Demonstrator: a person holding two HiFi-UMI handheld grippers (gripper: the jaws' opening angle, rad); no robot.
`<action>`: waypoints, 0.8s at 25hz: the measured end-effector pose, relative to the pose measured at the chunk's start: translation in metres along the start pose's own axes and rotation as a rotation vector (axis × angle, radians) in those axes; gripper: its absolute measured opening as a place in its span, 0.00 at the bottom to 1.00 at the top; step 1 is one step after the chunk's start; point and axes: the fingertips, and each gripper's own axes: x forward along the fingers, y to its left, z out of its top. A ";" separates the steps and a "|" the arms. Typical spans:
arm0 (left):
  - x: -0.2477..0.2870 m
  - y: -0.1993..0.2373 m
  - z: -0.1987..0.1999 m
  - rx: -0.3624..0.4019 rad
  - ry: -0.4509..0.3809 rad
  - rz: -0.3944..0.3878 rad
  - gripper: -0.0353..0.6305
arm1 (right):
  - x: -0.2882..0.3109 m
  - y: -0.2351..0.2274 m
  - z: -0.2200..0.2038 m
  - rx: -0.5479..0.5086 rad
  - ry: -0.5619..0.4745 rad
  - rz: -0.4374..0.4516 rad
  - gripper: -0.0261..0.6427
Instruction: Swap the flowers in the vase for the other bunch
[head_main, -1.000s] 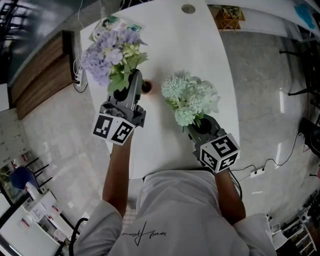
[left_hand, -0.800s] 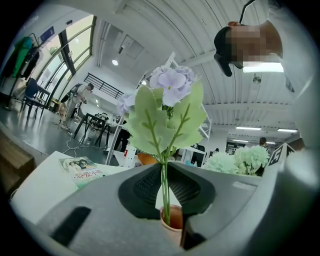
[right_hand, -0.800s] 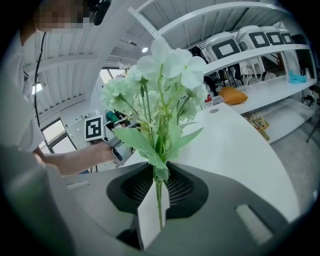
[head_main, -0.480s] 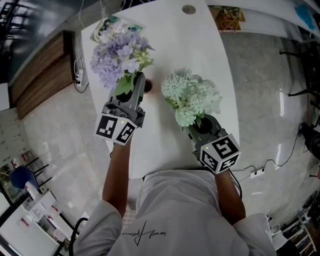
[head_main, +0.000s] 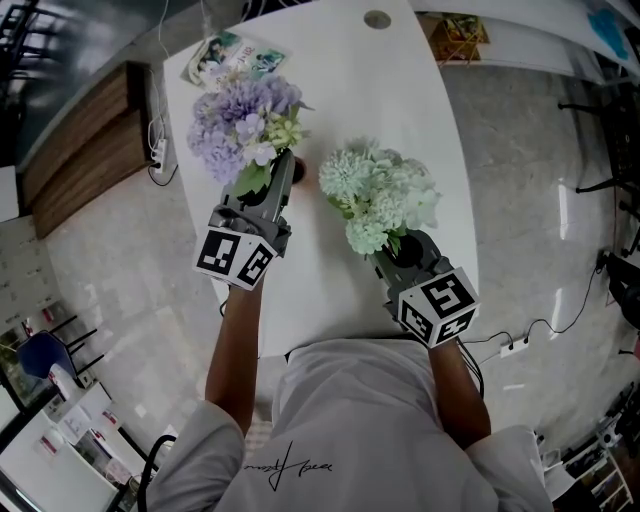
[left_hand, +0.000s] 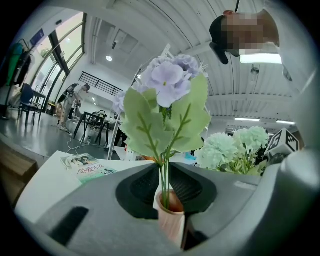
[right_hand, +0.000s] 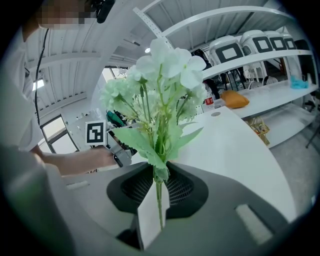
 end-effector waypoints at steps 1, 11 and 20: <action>0.001 0.000 -0.001 -0.001 0.002 0.000 0.15 | 0.000 0.000 0.000 0.000 0.000 0.000 0.15; -0.001 0.002 -0.006 -0.003 0.022 0.006 0.19 | -0.001 0.002 0.002 -0.002 -0.003 -0.004 0.15; -0.002 0.004 -0.010 -0.018 0.026 0.017 0.23 | -0.001 0.002 0.004 -0.003 -0.008 -0.003 0.15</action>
